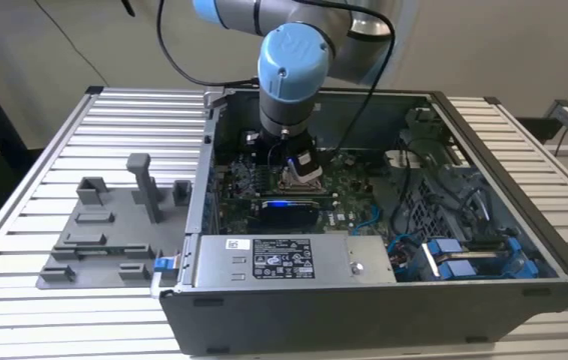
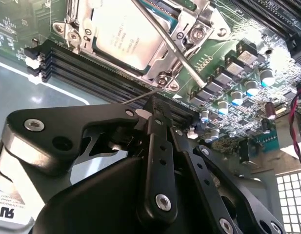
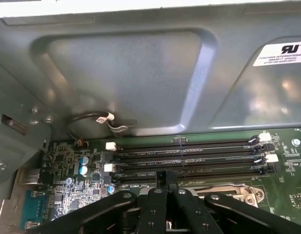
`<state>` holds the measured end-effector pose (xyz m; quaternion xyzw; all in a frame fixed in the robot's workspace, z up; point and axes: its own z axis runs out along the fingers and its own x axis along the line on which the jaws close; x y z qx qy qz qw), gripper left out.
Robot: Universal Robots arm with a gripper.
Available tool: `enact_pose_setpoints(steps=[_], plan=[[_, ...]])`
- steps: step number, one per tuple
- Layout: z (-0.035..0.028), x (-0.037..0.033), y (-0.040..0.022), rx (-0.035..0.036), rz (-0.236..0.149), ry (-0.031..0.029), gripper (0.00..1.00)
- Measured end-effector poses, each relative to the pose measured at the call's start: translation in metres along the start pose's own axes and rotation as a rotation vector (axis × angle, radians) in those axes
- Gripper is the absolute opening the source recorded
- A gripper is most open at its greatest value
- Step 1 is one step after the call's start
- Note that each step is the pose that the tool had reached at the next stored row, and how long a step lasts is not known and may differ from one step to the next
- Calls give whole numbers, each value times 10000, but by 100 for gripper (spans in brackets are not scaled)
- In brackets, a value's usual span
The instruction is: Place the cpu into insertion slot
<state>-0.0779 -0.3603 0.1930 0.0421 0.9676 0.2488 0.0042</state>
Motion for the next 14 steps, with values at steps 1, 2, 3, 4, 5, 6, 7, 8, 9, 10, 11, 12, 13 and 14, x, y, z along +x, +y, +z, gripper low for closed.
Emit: enact_pose_setpoints(steps=[1, 2, 3, 4, 5, 6, 7, 8, 9, 10, 11, 12, 13, 14], plan=[[0, 0, 0, 2, 0, 1, 11], [2, 0, -1, 1, 0, 0, 11], [3, 0, -1, -1, -1, 0, 11], [3, 0, -1, -2, -1, 0, 11], [3, -2, -1, -2, -1, 0, 11], [3, -3, -2, -3, -1, 1, 11], [3, -4, -3, -3, 2, 4, 11], [2, -4, -5, -2, 6, 10, 11], [-2, -4, -11, 0, 9, 18, 11], [-4, -4, -15, 0, 11, 22, 11], [-6, -4, -17, -1, 14, 26, 11], [-8, -4, -18, 1, 18, 33, 11], [-19, -4, -15, 5, 21, 39, 11], [-21, -4, -14, 3, 21, 40, 11]])
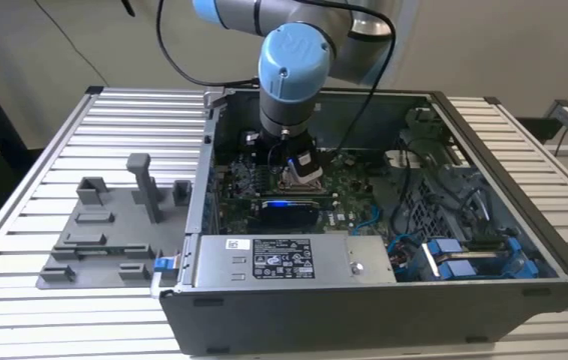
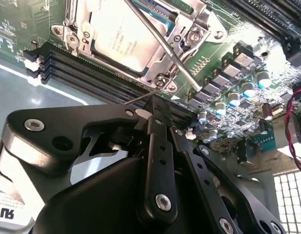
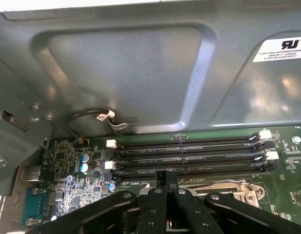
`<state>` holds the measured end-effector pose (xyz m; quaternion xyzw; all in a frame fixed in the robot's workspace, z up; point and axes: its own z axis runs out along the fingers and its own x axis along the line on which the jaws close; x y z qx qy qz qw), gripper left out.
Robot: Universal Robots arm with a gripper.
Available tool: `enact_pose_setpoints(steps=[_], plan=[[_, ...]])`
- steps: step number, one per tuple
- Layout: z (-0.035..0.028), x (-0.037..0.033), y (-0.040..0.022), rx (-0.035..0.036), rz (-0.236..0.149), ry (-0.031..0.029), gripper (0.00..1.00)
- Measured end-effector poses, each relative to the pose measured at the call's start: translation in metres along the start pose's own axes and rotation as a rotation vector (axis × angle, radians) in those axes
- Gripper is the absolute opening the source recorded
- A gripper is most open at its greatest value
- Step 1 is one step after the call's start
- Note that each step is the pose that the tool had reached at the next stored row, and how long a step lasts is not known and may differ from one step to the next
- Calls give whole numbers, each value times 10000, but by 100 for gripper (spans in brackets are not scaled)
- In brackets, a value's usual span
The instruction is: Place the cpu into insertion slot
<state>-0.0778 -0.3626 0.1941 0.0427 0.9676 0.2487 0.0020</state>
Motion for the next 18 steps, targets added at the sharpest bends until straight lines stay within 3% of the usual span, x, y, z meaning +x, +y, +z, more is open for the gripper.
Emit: enact_pose_setpoints(steps=[8, 18], plan=[[19, -12, -10, 3, -1, 2, 11], [22, -89, -4, 2, 6, 10, 11]])
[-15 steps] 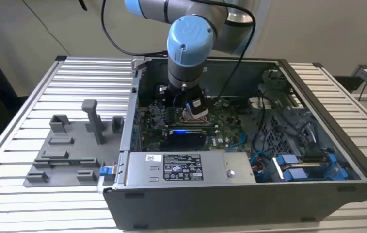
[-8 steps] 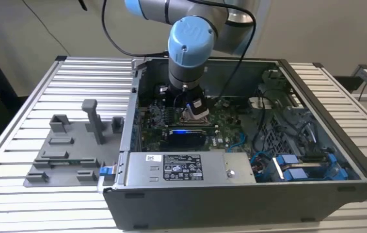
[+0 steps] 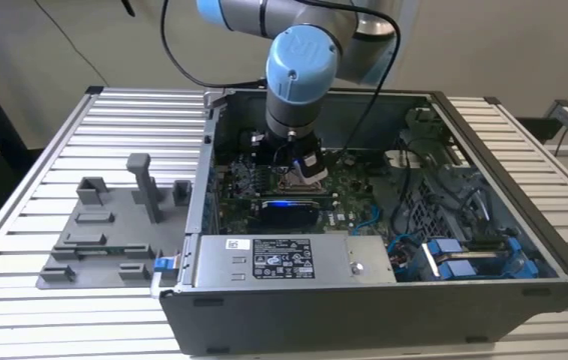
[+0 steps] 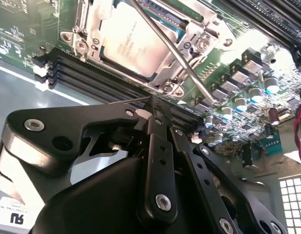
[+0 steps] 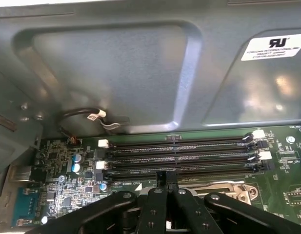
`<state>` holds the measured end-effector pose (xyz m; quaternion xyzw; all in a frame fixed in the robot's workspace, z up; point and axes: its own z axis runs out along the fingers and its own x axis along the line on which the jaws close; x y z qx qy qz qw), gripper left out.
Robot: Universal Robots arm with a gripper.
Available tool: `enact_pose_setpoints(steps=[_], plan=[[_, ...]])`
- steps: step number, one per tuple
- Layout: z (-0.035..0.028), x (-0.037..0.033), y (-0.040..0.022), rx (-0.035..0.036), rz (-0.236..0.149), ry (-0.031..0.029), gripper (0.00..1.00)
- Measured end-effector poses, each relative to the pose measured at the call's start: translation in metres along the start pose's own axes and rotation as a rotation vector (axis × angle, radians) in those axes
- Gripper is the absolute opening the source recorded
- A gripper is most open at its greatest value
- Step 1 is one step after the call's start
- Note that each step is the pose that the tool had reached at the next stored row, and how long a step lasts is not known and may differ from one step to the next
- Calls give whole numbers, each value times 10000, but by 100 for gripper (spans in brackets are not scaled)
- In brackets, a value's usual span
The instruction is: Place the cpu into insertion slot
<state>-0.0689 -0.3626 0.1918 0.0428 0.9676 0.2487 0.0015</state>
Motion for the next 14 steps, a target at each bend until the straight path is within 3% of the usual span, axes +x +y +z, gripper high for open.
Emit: enact_pose_setpoints(steps=[14], plan=[[13, -168, 9, 4, 19, 45, 11]])
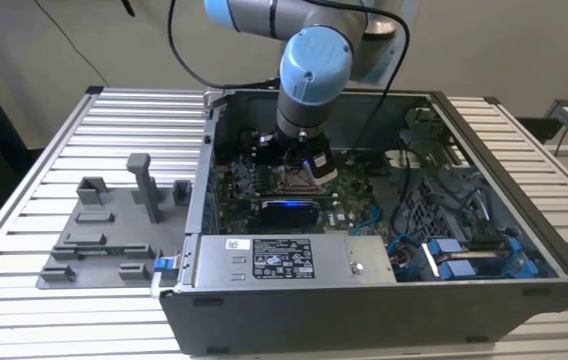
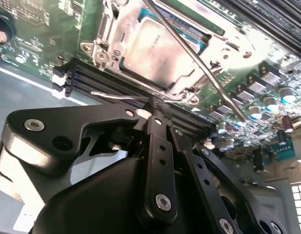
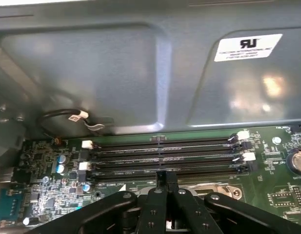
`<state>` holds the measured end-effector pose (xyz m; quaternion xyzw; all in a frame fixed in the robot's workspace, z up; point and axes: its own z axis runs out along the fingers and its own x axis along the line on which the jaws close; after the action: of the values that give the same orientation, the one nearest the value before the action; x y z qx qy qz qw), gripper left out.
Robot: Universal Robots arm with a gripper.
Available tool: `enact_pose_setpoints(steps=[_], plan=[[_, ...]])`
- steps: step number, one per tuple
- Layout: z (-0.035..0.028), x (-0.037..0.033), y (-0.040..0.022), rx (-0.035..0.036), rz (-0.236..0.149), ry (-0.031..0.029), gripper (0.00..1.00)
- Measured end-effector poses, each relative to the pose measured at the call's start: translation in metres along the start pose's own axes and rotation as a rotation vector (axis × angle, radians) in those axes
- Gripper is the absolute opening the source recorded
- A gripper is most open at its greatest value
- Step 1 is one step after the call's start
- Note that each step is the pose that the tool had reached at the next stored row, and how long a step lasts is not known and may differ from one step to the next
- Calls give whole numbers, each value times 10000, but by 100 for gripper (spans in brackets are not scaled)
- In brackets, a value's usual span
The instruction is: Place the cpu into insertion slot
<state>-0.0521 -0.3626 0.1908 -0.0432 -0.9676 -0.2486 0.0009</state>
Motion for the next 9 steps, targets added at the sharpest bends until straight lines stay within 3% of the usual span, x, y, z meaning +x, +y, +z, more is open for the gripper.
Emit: enact_pose_setpoints(steps=[9], plan=[[16, -124, 3, 6, 24, 57, 11]])
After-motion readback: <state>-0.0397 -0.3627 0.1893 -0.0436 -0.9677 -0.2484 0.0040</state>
